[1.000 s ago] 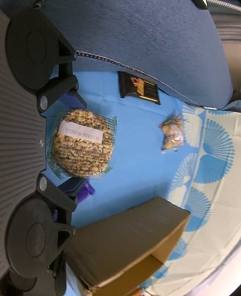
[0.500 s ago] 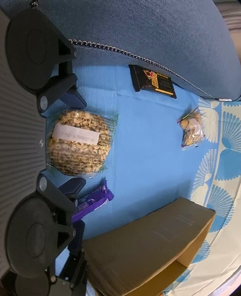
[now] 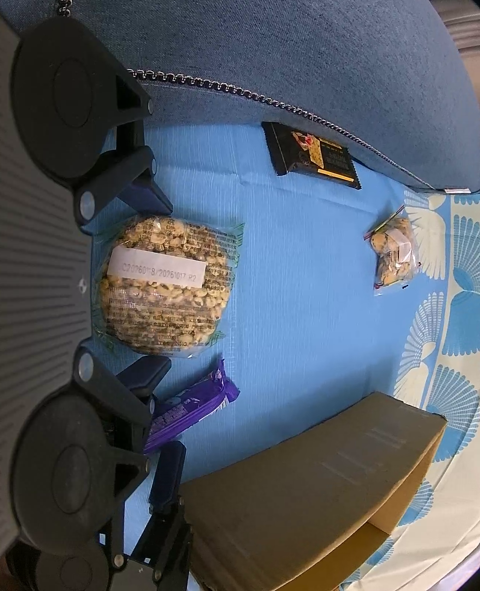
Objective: Organize snacks
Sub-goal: 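Hold the nut cookie pack with the left tool while the right tool holds the purple bar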
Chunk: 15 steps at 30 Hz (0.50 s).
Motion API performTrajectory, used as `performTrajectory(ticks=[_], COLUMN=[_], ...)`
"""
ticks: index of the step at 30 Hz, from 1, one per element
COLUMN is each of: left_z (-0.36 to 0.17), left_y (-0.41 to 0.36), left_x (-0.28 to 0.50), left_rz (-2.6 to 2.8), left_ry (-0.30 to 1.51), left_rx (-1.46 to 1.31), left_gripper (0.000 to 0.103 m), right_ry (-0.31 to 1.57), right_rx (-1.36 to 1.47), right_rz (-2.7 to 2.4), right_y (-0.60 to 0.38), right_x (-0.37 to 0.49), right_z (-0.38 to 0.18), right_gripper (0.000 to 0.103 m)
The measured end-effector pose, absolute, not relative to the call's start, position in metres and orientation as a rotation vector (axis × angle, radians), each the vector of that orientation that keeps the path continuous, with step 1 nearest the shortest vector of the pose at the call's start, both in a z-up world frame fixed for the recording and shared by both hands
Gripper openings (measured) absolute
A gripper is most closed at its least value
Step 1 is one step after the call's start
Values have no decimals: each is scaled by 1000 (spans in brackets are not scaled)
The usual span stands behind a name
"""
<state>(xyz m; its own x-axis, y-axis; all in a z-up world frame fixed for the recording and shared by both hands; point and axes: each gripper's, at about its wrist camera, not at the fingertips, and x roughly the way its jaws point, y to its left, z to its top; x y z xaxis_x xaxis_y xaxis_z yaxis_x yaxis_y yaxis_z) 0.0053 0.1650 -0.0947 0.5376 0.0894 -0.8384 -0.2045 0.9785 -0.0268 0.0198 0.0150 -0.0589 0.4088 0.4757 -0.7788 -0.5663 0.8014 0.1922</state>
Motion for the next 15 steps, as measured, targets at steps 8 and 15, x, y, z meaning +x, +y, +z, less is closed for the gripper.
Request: performTrajectory(ticks=[8,15], left_z=[-95,-95], left_y=[164,165], left_x=[6,6], left_rz=[178,179], left_ry=[990,988], left_rx=[-124,-131], left_gripper=[86,86], right_ry=[933,917], right_rx=[-130,-145], right_rz=[661,669], right_y=[18,18], right_x=[19,18], right_z=[-59,-60], right_gripper=[47,22])
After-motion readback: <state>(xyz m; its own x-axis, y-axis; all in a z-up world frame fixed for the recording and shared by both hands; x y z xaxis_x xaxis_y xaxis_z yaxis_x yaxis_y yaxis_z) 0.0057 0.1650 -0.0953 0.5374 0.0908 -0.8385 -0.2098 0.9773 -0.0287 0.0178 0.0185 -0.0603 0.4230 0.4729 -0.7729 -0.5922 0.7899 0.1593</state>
